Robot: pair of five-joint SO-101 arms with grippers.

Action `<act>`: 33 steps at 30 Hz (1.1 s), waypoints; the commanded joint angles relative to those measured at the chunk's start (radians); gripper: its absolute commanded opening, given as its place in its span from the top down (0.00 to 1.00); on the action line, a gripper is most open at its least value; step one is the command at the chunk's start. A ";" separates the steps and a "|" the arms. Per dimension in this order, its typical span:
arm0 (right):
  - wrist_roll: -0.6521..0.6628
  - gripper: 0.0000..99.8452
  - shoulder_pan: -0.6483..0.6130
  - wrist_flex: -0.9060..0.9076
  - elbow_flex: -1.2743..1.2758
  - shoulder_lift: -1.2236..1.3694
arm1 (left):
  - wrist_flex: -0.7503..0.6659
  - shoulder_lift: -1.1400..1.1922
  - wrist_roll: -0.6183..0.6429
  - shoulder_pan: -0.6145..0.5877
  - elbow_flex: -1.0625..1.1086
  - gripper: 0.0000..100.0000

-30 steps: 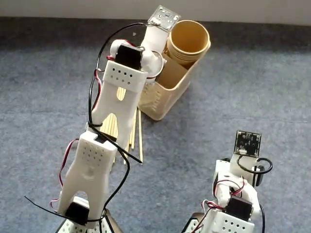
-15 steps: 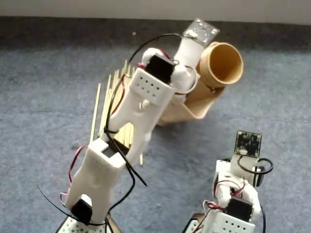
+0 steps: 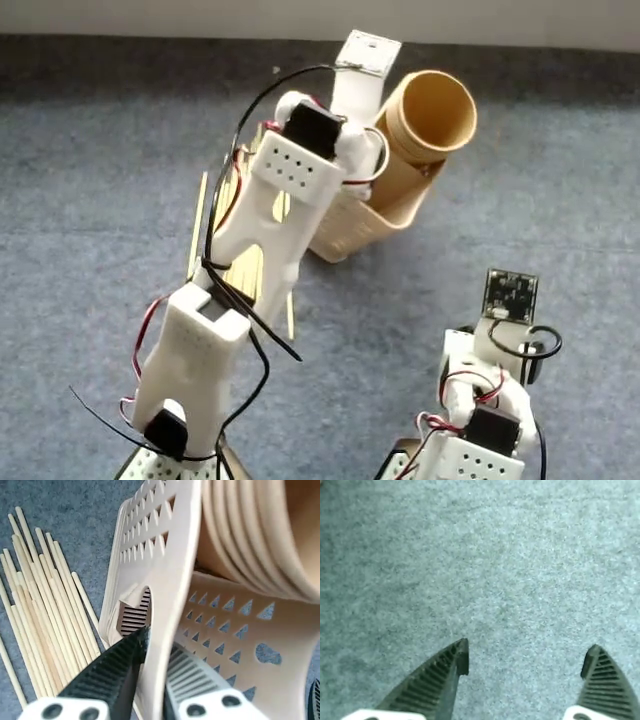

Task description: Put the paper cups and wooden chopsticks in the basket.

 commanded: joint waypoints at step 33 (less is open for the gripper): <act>0.005 0.65 -0.024 -0.008 0.008 -0.008 | 0.002 -0.364 0.370 0.165 0.153 1.00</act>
